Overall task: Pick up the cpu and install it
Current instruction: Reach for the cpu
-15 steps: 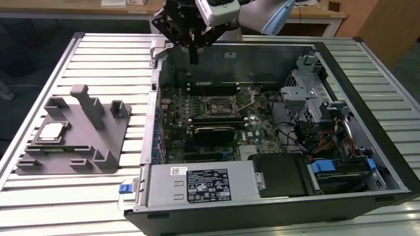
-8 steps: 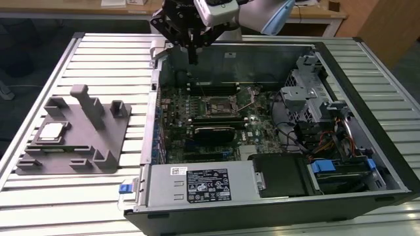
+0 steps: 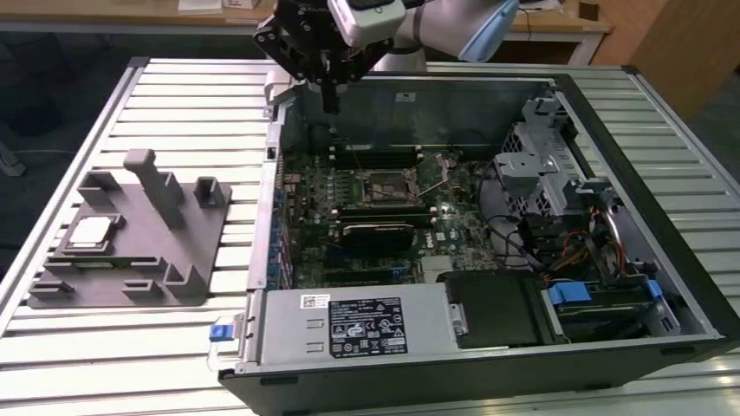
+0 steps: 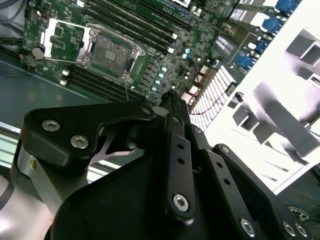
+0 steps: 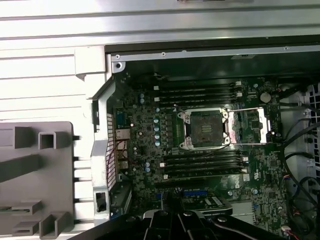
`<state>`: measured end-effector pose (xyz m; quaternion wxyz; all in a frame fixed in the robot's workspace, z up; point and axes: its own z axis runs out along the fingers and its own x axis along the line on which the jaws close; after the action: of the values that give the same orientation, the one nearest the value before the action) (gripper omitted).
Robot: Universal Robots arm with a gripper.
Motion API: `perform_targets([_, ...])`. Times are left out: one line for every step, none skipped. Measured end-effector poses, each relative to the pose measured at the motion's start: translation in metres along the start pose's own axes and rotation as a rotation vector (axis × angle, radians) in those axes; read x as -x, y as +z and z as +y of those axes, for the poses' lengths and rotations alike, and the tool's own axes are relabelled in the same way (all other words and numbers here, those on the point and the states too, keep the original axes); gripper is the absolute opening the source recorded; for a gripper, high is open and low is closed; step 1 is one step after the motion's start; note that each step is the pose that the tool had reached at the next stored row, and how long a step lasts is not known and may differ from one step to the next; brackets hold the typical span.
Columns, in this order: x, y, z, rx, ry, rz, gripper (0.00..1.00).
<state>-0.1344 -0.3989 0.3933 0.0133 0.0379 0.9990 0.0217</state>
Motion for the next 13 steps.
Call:
perform_targets([-0.002,-0.0001,-0.0001,0.0,0.0,-0.0001,0.11])
perform_targets([-0.0041,-0.0001,-0.0003,0.0,0.0,-0.0004,0.11])
perform_targets([-0.0062,-0.0002,-0.0005,0.0,0.0,-0.0005,0.11])
perform_targets([-0.0086,-0.0003,-0.0006,0.0,0.0,-0.0008,0.11])
perform_targets([-0.011,-0.0004,-0.0008,0.0,0.0,-0.0011,0.11])
perform_targets([-0.0137,-0.0004,-0.001,0.0001,0.0,-0.0015,0.11])
perform_targets([-0.0163,-0.0005,-0.0012,0.0001,0.0,-0.0019,0.11])
perform_targets([-0.0189,-0.0005,-0.0014,0.0002,0.0,-0.0024,0.11])
perform_targets([-0.0218,-0.0007,-0.0016,0.0002,0.0,-0.0029,0.11])
perform_targets([-0.0245,-0.0007,-0.0019,0.0003,0.0,-0.0034,0.11])
perform_targets([-0.0274,-0.0008,-0.0021,0.0003,0.0,-0.004,0.11])
perform_targets([-0.0303,-0.0009,-0.0023,0.0004,0.0,-0.0046,0.11])
perform_targets([-0.0333,-0.001,-0.0025,0.0004,0.0,-0.0052,0.11])
